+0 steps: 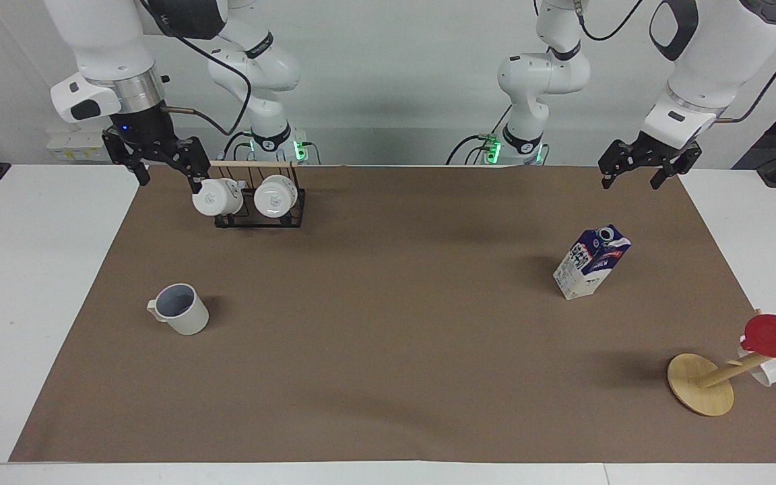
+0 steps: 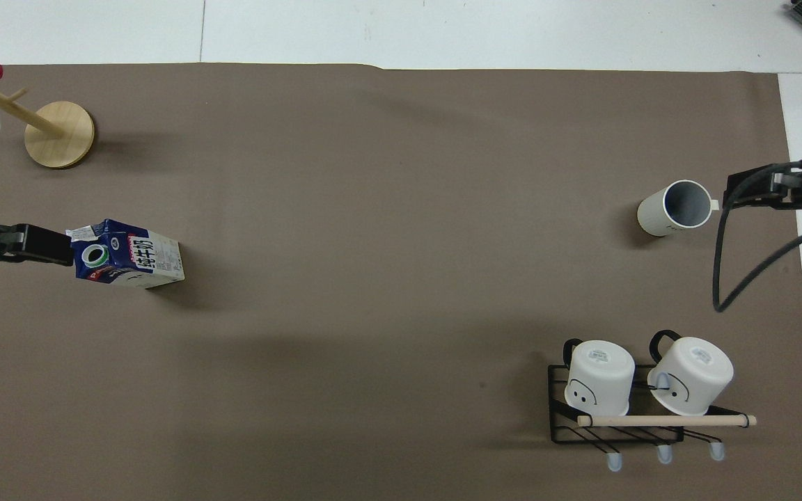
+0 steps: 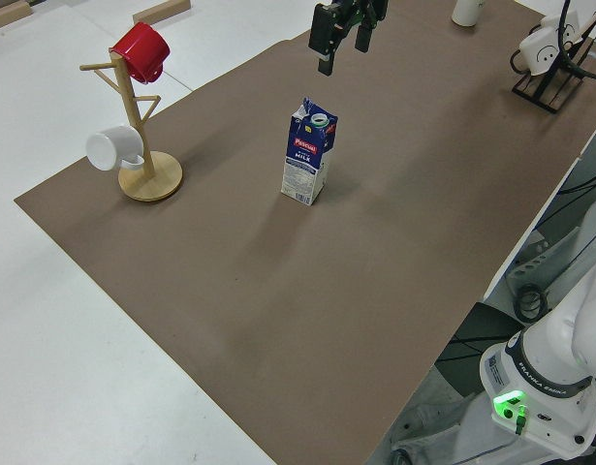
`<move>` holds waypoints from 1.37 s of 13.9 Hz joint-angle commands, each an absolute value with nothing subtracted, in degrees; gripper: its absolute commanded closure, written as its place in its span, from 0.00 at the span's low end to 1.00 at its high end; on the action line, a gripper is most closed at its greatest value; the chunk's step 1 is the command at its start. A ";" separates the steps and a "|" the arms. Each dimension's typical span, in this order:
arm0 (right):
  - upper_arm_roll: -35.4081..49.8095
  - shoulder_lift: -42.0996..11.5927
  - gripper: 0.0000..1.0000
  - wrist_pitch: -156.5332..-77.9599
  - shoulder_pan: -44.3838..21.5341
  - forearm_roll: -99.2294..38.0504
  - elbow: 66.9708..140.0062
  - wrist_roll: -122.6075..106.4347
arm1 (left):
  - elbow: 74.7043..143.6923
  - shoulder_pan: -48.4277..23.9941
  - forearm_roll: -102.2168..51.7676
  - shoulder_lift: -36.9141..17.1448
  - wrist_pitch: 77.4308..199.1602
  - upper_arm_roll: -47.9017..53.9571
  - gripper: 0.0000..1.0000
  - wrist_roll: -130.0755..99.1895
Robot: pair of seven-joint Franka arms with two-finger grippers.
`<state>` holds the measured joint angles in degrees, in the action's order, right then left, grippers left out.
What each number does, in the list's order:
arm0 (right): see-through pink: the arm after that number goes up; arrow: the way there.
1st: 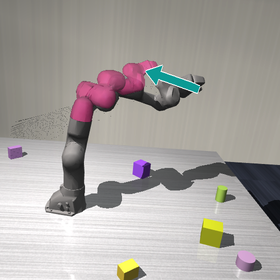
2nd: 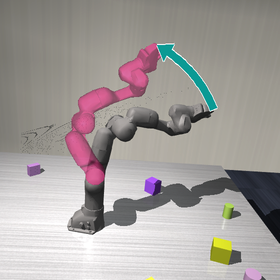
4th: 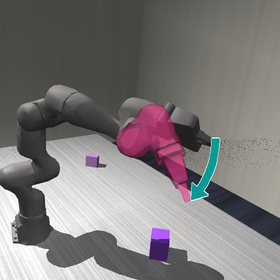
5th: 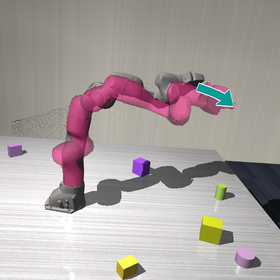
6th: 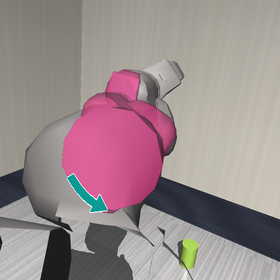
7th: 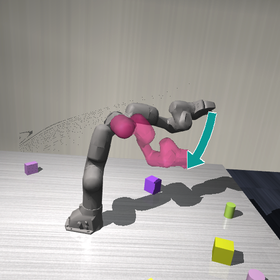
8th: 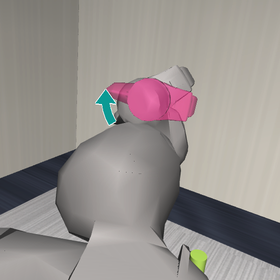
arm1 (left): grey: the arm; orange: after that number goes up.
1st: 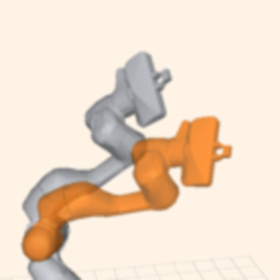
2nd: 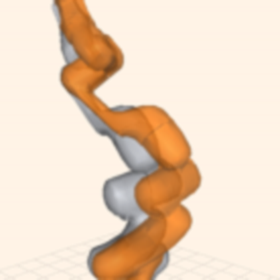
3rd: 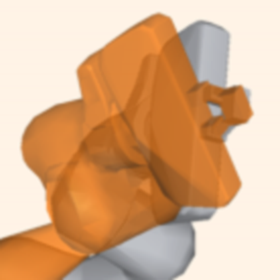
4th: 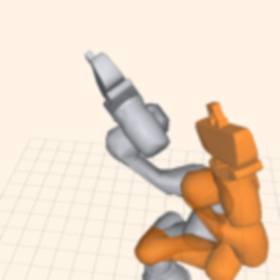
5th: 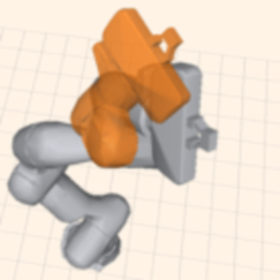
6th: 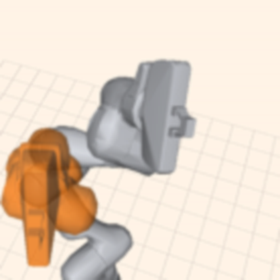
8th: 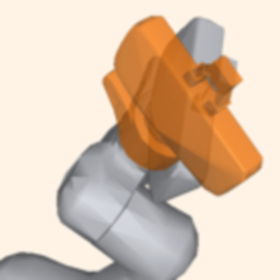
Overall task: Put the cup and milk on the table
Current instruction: 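Close the right gripper on the white mug's rim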
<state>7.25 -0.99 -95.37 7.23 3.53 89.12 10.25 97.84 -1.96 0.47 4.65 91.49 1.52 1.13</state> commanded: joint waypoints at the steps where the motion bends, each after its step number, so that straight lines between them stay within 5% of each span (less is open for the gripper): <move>1: 7.56 -3.77 0.00 -98.87 8.88 2.46 89.91 7.13 | 97.21 -1.49 1.14 4.92 90.62 1.85 0.00 0.88; 9: 7.38 -7.55 0.00 -114.85 13.44 2.55 101.94 1.15 | 97.21 -1.49 1.14 4.92 90.62 1.85 0.00 0.88; 19: 7.47 -17.67 0.00 -127.60 10.11 2.64 105.98 1.85 | 97.21 -1.49 1.14 4.92 90.62 1.85 0.00 0.88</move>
<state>7.29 -18.16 -124.68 10.49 3.53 103.22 2.74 97.84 -1.96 0.47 4.64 91.49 1.52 1.13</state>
